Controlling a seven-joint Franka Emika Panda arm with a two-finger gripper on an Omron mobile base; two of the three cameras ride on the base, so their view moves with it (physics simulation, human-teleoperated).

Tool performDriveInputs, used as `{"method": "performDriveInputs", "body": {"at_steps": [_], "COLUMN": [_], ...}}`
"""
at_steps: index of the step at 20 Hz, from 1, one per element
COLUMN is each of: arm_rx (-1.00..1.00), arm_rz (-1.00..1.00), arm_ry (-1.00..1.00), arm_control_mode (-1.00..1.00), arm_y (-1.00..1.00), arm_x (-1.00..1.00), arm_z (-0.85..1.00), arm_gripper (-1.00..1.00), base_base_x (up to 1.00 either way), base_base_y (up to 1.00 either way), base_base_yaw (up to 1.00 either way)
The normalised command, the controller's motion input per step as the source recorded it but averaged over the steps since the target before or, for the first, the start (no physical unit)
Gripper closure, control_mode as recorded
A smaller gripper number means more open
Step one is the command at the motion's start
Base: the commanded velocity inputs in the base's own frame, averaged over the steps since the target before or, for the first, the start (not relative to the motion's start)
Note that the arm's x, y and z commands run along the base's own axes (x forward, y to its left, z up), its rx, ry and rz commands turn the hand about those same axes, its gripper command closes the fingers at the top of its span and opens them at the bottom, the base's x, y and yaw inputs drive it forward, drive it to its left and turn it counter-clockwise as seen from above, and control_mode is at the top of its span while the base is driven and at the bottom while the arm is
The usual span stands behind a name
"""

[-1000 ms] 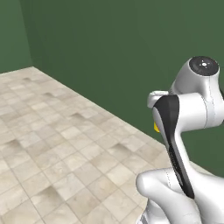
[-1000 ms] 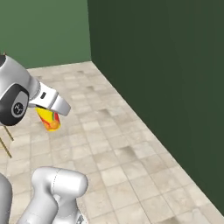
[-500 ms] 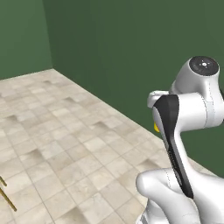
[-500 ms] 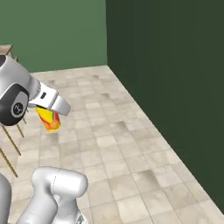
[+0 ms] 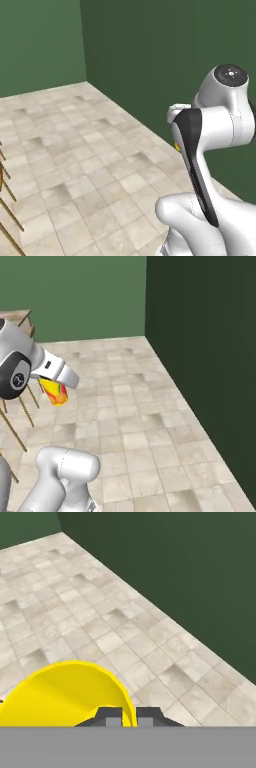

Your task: Open the cabinet directly in front. Then move the liquor and the cup to the dining counter with the candle on it.

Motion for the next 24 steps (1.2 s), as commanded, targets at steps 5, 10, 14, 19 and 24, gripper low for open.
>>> {"method": "performDriveInputs", "body": {"at_steps": [5,10,14,19,24], "arm_rx": [0.0,0.0,0.0,0.0,0.0], "arm_rz": [0.0,0.0,0.0,0.0,0.0], "arm_ry": [0.0,0.0,0.0,0.0,0.0], "arm_control_mode": [1.0,1.0,1.0,1.0,1.0], "arm_y": [0.0,0.0,0.0,0.0,0.0], "arm_x": [0.0,0.0,0.0,0.0,0.0], "arm_z": [0.0,0.0,0.0,0.0,0.0], "arm_gripper": [1.0,1.0,1.0,1.0,1.0], "base_base_x": [1.0,1.0,1.0,1.0,1.0], "base_base_y": [-0.26,0.14,0.35,0.37,0.11], "base_base_yaw": [0.18,0.11,0.08,0.09,0.34]}}
